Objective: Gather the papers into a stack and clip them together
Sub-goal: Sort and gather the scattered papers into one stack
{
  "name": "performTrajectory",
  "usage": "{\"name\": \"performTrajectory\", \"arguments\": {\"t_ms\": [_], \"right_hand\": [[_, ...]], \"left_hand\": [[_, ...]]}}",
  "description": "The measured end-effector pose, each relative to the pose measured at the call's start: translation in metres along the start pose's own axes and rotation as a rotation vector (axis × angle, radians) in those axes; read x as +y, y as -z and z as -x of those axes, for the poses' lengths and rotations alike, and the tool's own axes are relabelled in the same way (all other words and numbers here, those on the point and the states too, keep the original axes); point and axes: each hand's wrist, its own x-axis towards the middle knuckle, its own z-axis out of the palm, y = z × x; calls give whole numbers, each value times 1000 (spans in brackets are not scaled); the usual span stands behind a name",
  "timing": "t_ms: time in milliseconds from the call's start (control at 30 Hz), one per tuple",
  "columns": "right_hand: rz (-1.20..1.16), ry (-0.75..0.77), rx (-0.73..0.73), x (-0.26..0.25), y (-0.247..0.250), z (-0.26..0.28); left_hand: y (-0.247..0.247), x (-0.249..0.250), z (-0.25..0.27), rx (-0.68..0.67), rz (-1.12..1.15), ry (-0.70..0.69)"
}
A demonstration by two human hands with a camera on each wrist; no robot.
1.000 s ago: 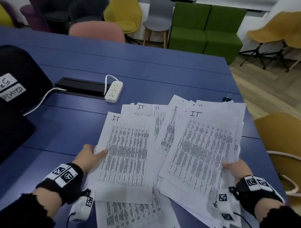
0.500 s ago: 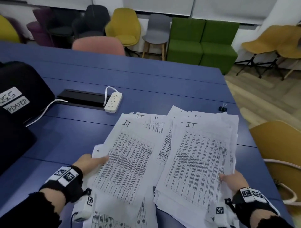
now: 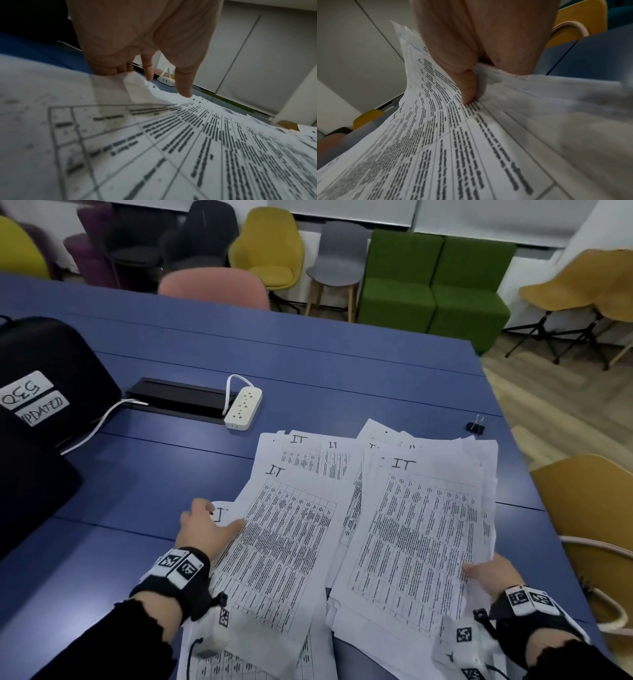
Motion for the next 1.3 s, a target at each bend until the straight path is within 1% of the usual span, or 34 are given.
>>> {"name": "performTrajectory", "arguments": {"t_ms": [67, 200, 267, 400, 467, 500, 567, 600, 667, 733, 767, 833, 900, 967, 1000, 1067, 1100, 1167, 1200, 1300], "right_hand": [[15, -2, 0, -1, 1, 1], [11, -1, -6, -3, 1, 4], [5, 0, -4, -2, 2, 5], [5, 3, -1, -1, 2, 3], [-12, 2, -2, -2, 2, 4], [-18, 4, -4, -2, 2, 5], [-15, 9, -8, -2, 3, 7], [-12, 8, -8, -3, 3, 7], [-22, 2, -10, -2, 3, 9], [-30, 2, -12, -2, 3, 8], [-34, 1, -16, -2, 3, 8], [-34, 12, -27, -2, 2, 7], [-41, 12, -26, -1, 2, 6], [-38, 26, -20, 0, 1, 7], [-51, 30, -14, 0, 2, 7], [-102, 40, 0, 2, 2, 7], [-141, 49, 7, 4, 3, 6], [-260, 70, 6, 9, 7, 7], [-355, 77, -9, 12, 11, 8], [-673, 43, -104, 25, 26, 9]], "left_hand": [[-1, 6, 1, -21, -26, 19], [-1, 18, 3, -36, -33, 101], [0, 23, 3, -68, -51, 105], [0, 31, 5, -103, -89, 56], [1, 34, 5, -155, -98, 5], [2, 33, 4, -179, -49, -4], [7, 32, 1, -154, 138, -43], [11, 33, 2, -144, 197, -86], [15, 27, -1, -146, 284, -104], [17, 16, -2, -217, 419, -28], [16, 9, -3, -280, 444, 29], [10, -3, -3, -379, 369, 121], [4, -4, 0, -366, 268, 66], [4, 2, 2, -282, 277, -17], [8, 8, 3, -214, 268, -78], [22, 25, 9, -109, 229, -258], [31, 33, 12, -84, 209, -338], [47, 43, 8, -87, 232, -426], [54, 46, 4, -110, 289, -421], [61, 55, -7, -213, 526, -335]]}}
